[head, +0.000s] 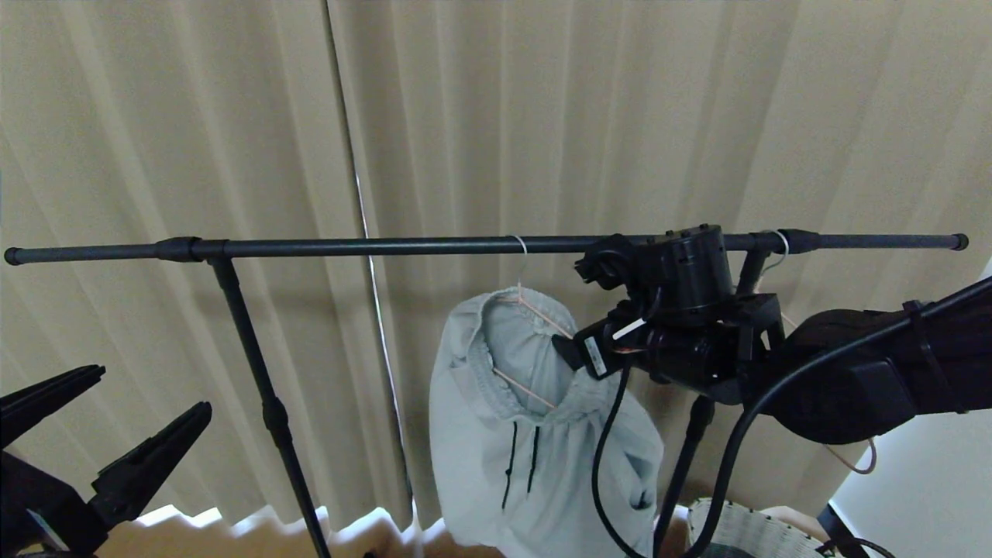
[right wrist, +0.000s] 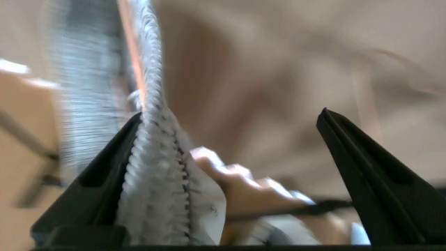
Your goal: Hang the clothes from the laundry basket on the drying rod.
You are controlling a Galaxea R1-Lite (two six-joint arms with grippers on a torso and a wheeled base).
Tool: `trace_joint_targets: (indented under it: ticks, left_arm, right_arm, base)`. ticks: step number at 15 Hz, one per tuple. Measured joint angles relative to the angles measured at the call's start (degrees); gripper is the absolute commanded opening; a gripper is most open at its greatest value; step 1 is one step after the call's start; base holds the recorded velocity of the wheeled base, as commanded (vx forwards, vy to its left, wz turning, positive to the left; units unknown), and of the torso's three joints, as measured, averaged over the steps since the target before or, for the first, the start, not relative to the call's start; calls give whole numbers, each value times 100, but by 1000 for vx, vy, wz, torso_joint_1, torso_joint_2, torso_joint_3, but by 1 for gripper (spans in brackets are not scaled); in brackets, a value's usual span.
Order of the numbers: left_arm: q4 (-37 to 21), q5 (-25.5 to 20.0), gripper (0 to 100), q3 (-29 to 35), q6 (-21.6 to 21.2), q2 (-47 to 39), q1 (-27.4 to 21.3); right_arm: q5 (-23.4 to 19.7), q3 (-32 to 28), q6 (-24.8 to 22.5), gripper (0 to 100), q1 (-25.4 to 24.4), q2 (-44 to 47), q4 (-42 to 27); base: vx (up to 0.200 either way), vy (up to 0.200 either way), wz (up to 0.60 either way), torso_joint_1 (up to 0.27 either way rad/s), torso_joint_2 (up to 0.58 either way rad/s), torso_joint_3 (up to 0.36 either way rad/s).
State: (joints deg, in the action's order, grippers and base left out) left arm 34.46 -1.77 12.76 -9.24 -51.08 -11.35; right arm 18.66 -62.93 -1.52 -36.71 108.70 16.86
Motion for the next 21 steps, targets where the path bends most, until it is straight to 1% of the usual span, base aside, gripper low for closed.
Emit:
trace_joint_targets:
  ticks: [2,5,7,8,10,12,14,15,17,19,21]
  left_arm:
    - [0,0,100,-10,0,-2,0]
    - [-1,0,100,-26,0,-7,-2]
    - [-4,0,100,-28,-6,-10,-2]
    - [-1,0,100,-30,-6,-10,0]
    - [0,0,100,-72,-9,-10,11]
    - [-4,2,100,-135,-9,-27,22]
    - [0,7,100,-158,-6,-107,27]
    - [2,7,100,-163,0,-151,27]
    - [5,18,100,-168,18,-291,50]
    - [7,13,100,-179,-4,-402,129]
    - [0,18,100,-210,-15,-507,210]
  right_arm:
    - [-200,129,46,100,-41,-52,167]
    - [-521,516,60,100,-61,-165,785]
    - [-728,794,55,100,-63,-199,1398]
    - [-807,995,41,100,-63,-219,1726]
    - [-808,1390,18,100,-61,-328,1983]
    - [-729,1849,-28,100,-9,-653,1965]
    - [-553,2288,-241,100,182,-1161,1776]
    - [-466,2492,-334,100,344,-1406,1658]
    - [-367,3005,-482,100,837,-1909,1488]
    - [-345,3317,-591,100,1075,-2204,1475]
    - [-343,3697,-679,100,1191,-2459,1469]
  base:
    - [0,0,0,0,0,0]
    - [0,0,0,0,0,0]
    - [0,0,0,0,0,0]
    - [0,0,0,0,0,0]
    - [0,0,0,0,0,0]
    - [0,0,0,0,0,0]
    - [0,0,0,0,0,0]
    - [0,0,0,0,0,0]
    - [0,0,0,0,0,0]
    - [-200,0,0,2,2,-5]
    - [-200,0,0,15,5,-5]
